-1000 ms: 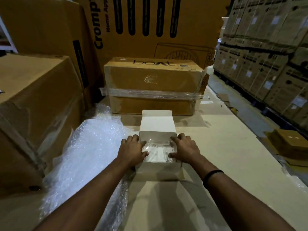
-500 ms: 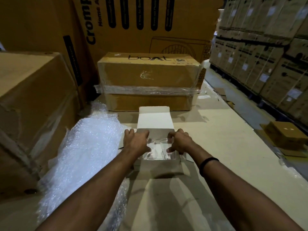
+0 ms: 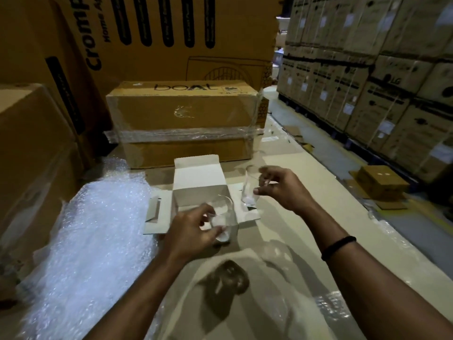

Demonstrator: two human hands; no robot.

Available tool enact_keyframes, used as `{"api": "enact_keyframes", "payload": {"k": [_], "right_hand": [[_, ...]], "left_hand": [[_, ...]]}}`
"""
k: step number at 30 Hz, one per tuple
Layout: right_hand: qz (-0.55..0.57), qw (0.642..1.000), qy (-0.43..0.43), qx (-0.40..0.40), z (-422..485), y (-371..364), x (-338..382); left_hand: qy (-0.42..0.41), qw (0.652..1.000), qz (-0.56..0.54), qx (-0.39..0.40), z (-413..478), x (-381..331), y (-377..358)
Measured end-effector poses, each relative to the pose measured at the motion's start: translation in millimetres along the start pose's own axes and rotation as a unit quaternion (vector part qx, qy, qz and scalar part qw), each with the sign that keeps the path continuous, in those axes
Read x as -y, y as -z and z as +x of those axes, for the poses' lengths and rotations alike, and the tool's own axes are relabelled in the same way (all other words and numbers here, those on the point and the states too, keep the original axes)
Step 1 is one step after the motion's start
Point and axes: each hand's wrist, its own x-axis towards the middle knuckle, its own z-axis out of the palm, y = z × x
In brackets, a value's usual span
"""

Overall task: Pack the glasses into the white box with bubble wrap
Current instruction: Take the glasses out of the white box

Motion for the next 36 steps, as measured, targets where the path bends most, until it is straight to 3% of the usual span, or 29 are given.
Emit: {"api": "enact_keyframes", "payload": {"k": [6,12,20,24,27,29,33,36], "right_hand": [[-0.039,0.997,-0.058,-0.023,-19,36,-70],[-0.078,0.991,-0.108,-0.026,-26,41,-120],[-0.115,0.989,-0.089,0.003,-15,29,-132],[-0.157,0.979,-0.106,0.070,-12,41,-121],[-0.174,0.982,-0.080,0.006,-10,53,-92],[-0.168,0.985,-0.015,-0.043,-17,43,-61],[-0.189,0.976,0.092,0.062,-40,-36,-3],[-0.287,0.948,0.059,0.126,-47,-102,8]], "left_hand": [[0.012,0.995,0.007,0.095,-3,-43,-84],[0.069,0.995,0.038,0.064,11,-61,-150],[0.098,0.989,0.073,0.085,13,-56,-162],[0.138,0.983,0.005,0.124,4,-55,-153],[0.100,0.991,-0.042,0.073,-11,-44,-131],[0.063,0.998,-0.021,-0.020,-24,-28,-108],[-0.007,0.972,0.127,-0.199,-45,20,-56],[0.047,0.952,0.247,-0.172,-53,53,-28]]}}
